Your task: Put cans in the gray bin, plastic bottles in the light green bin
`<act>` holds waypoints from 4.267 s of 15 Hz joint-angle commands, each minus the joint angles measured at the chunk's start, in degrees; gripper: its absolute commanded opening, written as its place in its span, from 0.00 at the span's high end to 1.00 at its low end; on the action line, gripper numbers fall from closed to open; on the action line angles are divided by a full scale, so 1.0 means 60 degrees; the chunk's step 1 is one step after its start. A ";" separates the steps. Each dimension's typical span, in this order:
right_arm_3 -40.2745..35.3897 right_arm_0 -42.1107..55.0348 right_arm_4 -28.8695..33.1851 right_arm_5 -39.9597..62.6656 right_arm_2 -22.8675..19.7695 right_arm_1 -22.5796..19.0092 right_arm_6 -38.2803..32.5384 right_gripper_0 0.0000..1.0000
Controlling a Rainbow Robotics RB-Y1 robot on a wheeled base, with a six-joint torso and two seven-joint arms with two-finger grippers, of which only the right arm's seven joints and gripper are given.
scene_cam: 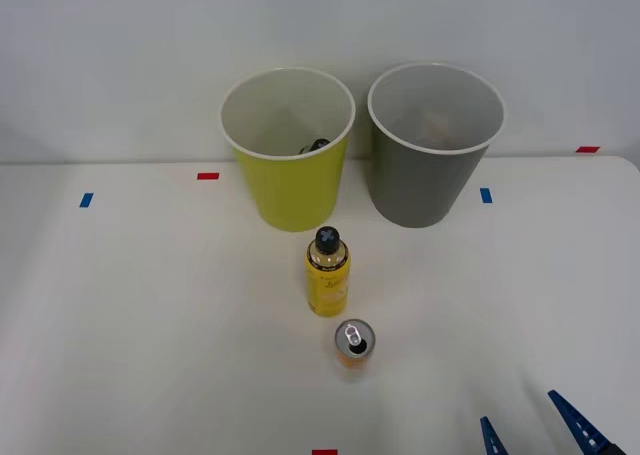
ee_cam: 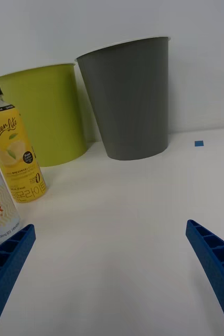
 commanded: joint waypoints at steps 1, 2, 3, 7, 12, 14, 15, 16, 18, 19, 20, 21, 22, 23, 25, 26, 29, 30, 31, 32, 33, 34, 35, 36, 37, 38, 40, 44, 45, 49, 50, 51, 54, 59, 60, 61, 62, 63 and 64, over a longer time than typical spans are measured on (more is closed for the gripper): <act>0.0000 0.0000 0.0000 0.0000 0.0000 0.0000 0.0000 0.00; 0.0000 0.0000 0.0000 0.0000 0.0000 0.0000 0.0000 0.00; 0.0000 0.0000 0.0000 0.0000 0.0000 0.0000 0.0000 0.00; 0.0000 0.0000 0.0000 0.0000 0.0000 0.0000 0.0000 0.00; 0.0000 0.0000 0.0000 0.0000 0.0000 0.0000 0.0000 0.00; 0.0264 -0.0044 0.0044 0.0029 0.0059 0.0059 0.0000 0.00; 0.0410 -0.0044 -0.0102 -0.0103 0.0088 0.0044 0.0059 0.00; 0.0439 -0.0044 -0.0381 -0.0439 0.0088 0.0000 0.0103 0.00; 0.0425 -0.0044 -0.0776 -0.0674 0.0322 -0.0410 0.0234 0.00; 0.0381 -0.0044 -0.0996 -0.0674 0.0483 -0.0615 0.0278 0.00; 0.0308 -0.0029 -0.1318 -0.0674 0.0747 -0.0908 0.0337 0.00; 0.0264 -0.0029 -0.1509 -0.0674 0.0952 -0.1172 0.0410 0.00; 0.0278 -0.0029 -0.1728 -0.0674 0.1260 -0.1479 0.0498 0.00; 0.0264 -0.0029 -0.1846 -0.0674 0.1538 -0.1714 0.0615 0.00; 0.0278 -0.0146 -0.1934 -0.0674 0.1875 -0.1919 0.0864 0.00; 0.0278 -0.0234 -0.1919 -0.0674 0.1934 -0.1919 0.1113 0.00; 0.0278 -0.0352 -0.2446 -0.0352 0.2519 -0.1948 0.2109 0.00; 0.0278 -0.0366 -0.2754 -0.0322 0.2842 -0.1978 0.2402 0.00; 0.0278 -0.0425 -0.2798 -0.0322 0.3047 -0.2021 0.2402 0.00; 0.0278 -0.0498 -0.2812 -0.0322 0.3149 -0.2065 0.2344 0.00; 0.0278 -0.0644 -0.2842 -0.0308 0.3325 -0.2183 0.2329 0.00; 0.0278 -0.0747 -0.2871 -0.0220 0.3486 -0.2271 0.2329 0.00; 0.0278 -0.0820 -0.3018 -0.0132 0.3677 -0.2358 0.2373 0.00; 0.0264 -0.0952 -0.3208 -0.0015 0.3926 -0.2461 0.2417 0.00; 0.0278 -0.1069 -0.3340 0.0044 0.4101 -0.2549 0.2446 0.00; 0.0278 -0.1157 -0.3398 0.0059 0.4189 -0.2622 0.2476 0.00; 0.0278 -0.1245 -0.3384 0.0059 0.4219 -0.2725 0.2476 0.00; 0.0278 -0.1333 -0.3135 0.0073 0.4307 -0.2886 0.2476 0.00; 0.0264 -0.1421 -0.3135 0.0234 0.4526 -0.2959 0.2476 0.00; 0.0264 -0.2241 -0.3135 0.1084 0.5347 -0.2988 0.2739 0.00; 0.0278 -0.2490 -0.3135 0.1318 0.5508 -0.2959 0.2827 0.00; 0.0278 -0.2710 -0.3135 0.1479 0.5596 -0.2959 0.2915 0.00; 0.0278 -0.3149 -0.3135 0.1919 0.5976 -0.2988 0.3149 0.00; 0.0278 -0.3647 -0.3135 0.2446 0.6460 -0.3193 0.3545 0.00; 0.0278 -0.3779 -0.3135 0.2695 0.6548 -0.3193 0.3618 0.00; 0.0264 -0.3882 -0.3164 0.2856 0.6592 -0.3179 0.3677 0.00; 0.0278 -0.4014 -0.3164 0.3076 0.6606 -0.3135 0.3735 0.00; 0.0278 -0.4102 -0.3179 0.3237 0.6650 -0.3120 0.3750 0.00; 0.0278 -0.4204 -0.3179 0.3442 0.6694 -0.3091 0.3765 0.00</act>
